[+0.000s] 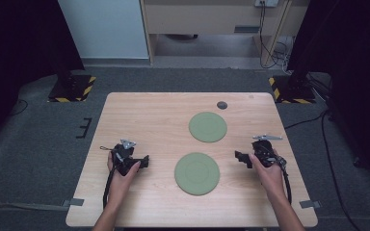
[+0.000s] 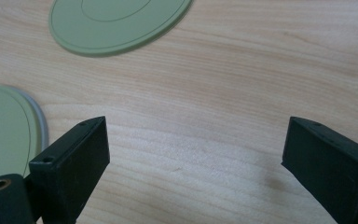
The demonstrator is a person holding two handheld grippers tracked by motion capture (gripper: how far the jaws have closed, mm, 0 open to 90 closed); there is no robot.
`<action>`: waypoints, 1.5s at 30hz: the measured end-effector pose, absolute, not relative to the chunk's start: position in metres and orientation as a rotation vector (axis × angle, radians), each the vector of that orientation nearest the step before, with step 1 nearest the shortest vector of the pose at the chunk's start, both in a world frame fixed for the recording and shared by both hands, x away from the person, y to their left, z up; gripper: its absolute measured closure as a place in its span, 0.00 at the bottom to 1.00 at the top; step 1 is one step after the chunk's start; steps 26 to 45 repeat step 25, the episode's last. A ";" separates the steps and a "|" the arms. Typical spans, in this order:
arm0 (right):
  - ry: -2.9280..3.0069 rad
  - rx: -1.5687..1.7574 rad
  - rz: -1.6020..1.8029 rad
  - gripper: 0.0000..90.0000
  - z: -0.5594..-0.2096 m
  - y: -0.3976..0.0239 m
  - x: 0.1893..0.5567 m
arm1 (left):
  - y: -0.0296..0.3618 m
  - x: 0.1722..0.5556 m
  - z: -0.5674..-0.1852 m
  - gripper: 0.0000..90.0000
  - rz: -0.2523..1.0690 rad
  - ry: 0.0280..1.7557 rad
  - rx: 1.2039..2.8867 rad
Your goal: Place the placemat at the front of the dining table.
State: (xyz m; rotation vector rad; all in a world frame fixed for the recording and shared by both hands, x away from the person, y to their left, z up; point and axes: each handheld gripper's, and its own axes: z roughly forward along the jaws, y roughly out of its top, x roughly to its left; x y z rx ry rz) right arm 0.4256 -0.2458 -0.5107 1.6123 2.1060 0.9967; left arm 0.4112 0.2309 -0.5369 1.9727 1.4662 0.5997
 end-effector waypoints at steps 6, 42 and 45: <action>2.079 1.605 0.953 0.08 -0.523 -0.237 0.424 | 0.231 0.411 -0.537 0.00 0.600 1.467 1.972; 2.018 1.539 0.837 0.00 -0.540 -0.227 0.423 | 0.231 0.411 -0.537 0.00 0.600 1.467 1.971; 2.018 1.539 0.837 0.00 -0.540 -0.227 0.423 | 0.231 0.411 -0.537 0.00 0.600 1.467 1.971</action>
